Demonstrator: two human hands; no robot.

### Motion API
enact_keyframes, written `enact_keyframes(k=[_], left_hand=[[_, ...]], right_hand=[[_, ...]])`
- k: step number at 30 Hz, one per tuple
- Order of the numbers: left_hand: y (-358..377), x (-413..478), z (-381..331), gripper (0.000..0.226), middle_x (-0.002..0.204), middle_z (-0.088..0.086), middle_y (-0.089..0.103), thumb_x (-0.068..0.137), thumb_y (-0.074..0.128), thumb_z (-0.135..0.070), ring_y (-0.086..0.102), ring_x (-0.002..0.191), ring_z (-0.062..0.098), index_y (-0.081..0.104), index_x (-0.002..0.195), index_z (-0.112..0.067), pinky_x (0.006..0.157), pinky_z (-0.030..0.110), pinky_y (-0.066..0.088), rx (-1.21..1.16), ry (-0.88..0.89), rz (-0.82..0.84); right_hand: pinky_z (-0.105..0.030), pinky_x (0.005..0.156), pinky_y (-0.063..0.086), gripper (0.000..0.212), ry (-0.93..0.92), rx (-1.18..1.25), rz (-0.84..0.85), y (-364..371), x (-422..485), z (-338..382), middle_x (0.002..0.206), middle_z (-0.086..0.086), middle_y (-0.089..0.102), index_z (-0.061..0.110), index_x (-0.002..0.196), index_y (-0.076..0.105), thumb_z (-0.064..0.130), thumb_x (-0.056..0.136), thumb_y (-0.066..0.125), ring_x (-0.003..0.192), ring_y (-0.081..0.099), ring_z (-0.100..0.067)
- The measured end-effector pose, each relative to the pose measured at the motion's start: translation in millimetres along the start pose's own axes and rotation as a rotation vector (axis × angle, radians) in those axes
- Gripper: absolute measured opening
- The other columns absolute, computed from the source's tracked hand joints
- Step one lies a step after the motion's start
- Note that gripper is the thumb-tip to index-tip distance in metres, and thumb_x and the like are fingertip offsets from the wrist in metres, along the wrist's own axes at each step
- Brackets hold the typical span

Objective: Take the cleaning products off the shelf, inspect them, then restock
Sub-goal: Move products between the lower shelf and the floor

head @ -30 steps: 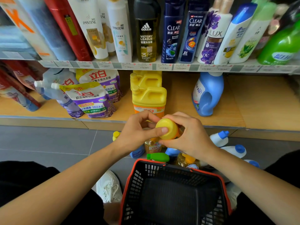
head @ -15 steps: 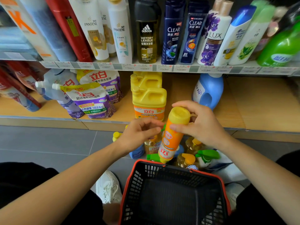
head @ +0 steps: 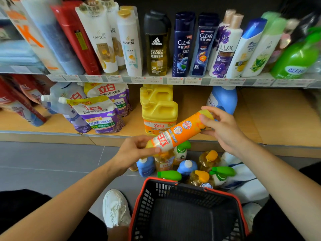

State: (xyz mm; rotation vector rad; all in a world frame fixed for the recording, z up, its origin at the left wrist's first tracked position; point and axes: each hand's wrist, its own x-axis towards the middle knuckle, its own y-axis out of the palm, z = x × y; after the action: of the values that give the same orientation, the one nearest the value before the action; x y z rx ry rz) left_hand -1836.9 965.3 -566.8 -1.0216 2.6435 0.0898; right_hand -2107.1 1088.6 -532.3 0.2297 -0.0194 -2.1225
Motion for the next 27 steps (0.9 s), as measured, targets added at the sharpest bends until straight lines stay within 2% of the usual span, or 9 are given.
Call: enact_keyframes(k=[2,5,8,12,15,17,22,25,27], left_hand=[[-14,3,-3,0.066,0.104,0.009,0.078,0.051,0.098,-0.035,0.074,0.099,0.029,0.073,0.108,-0.016,0.086,0.043,0.06,-0.116,0.014,-0.186],[-30,4,-8,0.072,0.109,0.012,0.076,0.051,0.097,-0.031,0.074,0.103,0.03,0.069,0.114,-0.011,0.085,0.041,0.061,-0.339,0.072,-0.338],[-33,2,-11,0.058,0.109,0.009,0.077,0.063,0.089,-0.025,0.074,0.103,0.024,0.068,0.114,-0.009,0.084,0.035,0.061,-0.495,0.149,-0.37],[-30,-3,-18,0.038,0.109,0.006,0.076,0.077,0.078,-0.018,0.073,0.106,0.02,0.068,0.113,-0.009,0.089,0.032,0.06,-0.627,0.207,-0.294],[-25,-8,-24,0.056,0.125,0.009,0.07,0.084,0.075,-0.011,0.068,0.116,0.027,0.055,0.137,-0.014,0.092,0.042,0.059,-0.527,0.251,-0.148],[-21,-8,-25,0.073,0.126,0.005,0.069,0.082,0.079,-0.011,0.068,0.116,0.027,0.045,0.145,-0.026,0.088,0.048,0.06,-0.412,0.244,-0.133],[-32,-8,-34,0.075,0.121,-0.003,0.066,0.075,0.084,-0.026,0.071,0.106,0.012,0.046,0.138,-0.036,0.073,0.029,0.061,-0.192,0.255,-0.263],[-41,-7,-35,0.072,0.118,-0.005,0.067,0.078,0.086,-0.018,0.072,0.102,0.011,0.047,0.137,-0.032,0.069,0.029,0.061,-0.12,0.267,-0.297],[-49,-5,-38,0.067,0.112,-0.01,0.069,0.076,0.088,-0.015,0.072,0.101,0.012,0.051,0.131,-0.029,0.069,0.028,0.061,-0.056,0.323,-0.344]], right_hand=[[-0.033,0.074,0.061,0.049,0.095,0.005,0.081,-3,3,-4,0.119,-0.01,0.058,0.016,0.125,0.063,0.021,0.078,0.074,0.101,0.068,-0.023],[-0.037,0.08,0.062,0.055,0.187,-0.038,0.241,2,0,-14,0.126,-0.017,0.06,0.015,0.122,0.066,0.019,0.069,0.079,0.104,0.071,-0.024],[-0.039,0.081,0.061,0.067,0.183,-0.208,0.328,20,-8,-28,0.123,-0.014,0.065,0.017,0.125,0.064,0.017,0.063,0.087,0.105,0.07,-0.024],[-0.021,0.077,0.056,0.062,0.095,-0.456,0.426,48,-24,-46,0.118,0.007,0.071,0.03,0.125,0.061,0.023,0.07,0.089,0.102,0.069,-0.006],[-0.02,0.081,0.054,0.051,0.085,-0.368,0.43,69,-35,-59,0.112,0.012,0.074,0.031,0.119,0.063,0.015,0.076,0.086,0.104,0.069,-0.005],[-0.018,0.081,0.053,0.047,0.022,-0.385,0.373,83,-41,-66,0.109,0.017,0.074,0.033,0.114,0.063,0.015,0.078,0.086,0.101,0.068,-0.001],[-0.043,0.089,0.057,0.054,-0.09,-0.605,0.234,113,-44,-75,0.112,0.009,0.069,0.031,0.119,0.058,0.027,0.075,0.088,0.102,0.067,-0.012],[-0.042,0.09,0.057,0.06,-0.143,-0.692,0.211,124,-38,-74,0.117,0.012,0.066,0.039,0.122,0.051,0.04,0.074,0.087,0.106,0.064,-0.01],[-0.04,0.091,0.056,0.061,-0.164,-0.719,0.289,128,-29,-71,0.119,0.015,0.065,0.042,0.123,0.049,0.051,0.073,0.083,0.109,0.063,-0.008]])
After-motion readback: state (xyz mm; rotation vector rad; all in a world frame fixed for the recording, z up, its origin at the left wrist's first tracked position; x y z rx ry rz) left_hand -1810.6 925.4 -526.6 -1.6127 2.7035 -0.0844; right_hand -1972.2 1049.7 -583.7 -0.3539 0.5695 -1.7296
